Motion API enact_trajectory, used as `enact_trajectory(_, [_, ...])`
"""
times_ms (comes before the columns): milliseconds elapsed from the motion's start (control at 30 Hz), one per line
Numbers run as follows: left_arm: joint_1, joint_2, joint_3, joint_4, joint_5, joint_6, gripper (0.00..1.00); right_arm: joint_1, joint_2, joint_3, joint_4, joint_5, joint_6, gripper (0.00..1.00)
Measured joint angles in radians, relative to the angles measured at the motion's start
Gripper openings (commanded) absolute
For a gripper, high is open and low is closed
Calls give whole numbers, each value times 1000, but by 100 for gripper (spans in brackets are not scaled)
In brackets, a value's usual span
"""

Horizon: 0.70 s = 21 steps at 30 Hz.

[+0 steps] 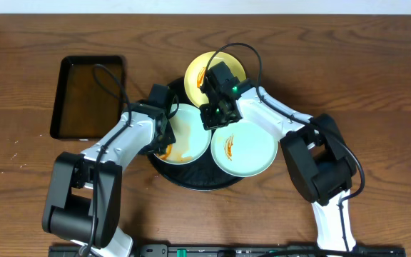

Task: Clean dirty plates on tray and stack at the side
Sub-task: 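Keep scrubbing the left light-blue plate with the sponge, left gripper, then move the sponge with the left gripper over the black basin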

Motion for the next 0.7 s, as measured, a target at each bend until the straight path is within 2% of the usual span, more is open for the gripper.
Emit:
enact_trajectory(400, [1, -8, 110, -53, -126, 27, 7, 2, 0, 0, -1, -3, 0, 1])
enact_trajectory(700, [10, -188, 117, -58, -135, 27, 8, 6, 0, 0, 0, -1, -11, 1])
